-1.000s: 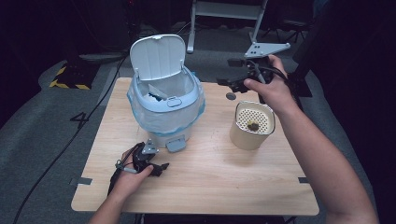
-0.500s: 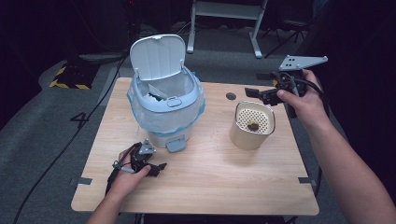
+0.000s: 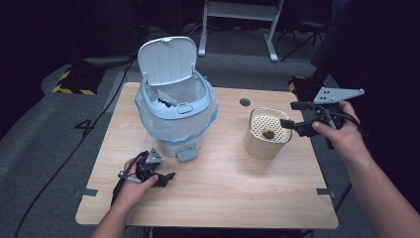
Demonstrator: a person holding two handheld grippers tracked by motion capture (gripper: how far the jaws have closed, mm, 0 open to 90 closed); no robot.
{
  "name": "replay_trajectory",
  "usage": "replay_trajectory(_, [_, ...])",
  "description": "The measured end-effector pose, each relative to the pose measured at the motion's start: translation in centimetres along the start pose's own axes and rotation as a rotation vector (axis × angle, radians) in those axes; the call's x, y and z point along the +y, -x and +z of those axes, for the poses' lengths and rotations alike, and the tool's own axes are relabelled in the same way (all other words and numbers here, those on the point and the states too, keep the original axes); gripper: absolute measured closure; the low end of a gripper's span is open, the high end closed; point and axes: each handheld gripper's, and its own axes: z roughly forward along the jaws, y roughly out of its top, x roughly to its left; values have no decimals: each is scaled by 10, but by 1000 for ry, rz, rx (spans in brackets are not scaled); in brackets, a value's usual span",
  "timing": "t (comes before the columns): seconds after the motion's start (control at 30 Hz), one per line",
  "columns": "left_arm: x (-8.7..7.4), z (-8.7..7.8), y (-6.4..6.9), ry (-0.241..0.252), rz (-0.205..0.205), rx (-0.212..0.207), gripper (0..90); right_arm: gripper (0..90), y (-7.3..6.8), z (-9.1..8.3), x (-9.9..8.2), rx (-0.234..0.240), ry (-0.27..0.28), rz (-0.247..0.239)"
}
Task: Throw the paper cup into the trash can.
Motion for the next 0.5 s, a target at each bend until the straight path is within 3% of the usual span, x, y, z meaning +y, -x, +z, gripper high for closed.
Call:
replay_trajectory(0.17, [0,0,1,-1,-2,5,163,262,0,-7,-24,-18,-42,14])
replay_trajectory(0.33, [0,0,0,-1,-1,7,163,272,-3,-14,-51,-3,-51,78])
replay_trajectory(0.37, [0,0,0,-1,-1,7,163,272,-3,-14,-51,-3,-51,78])
replay_trajectory(0.5, [0,0,1,-1,0,10,163,273,-8,-13,-79,-12,-77,112])
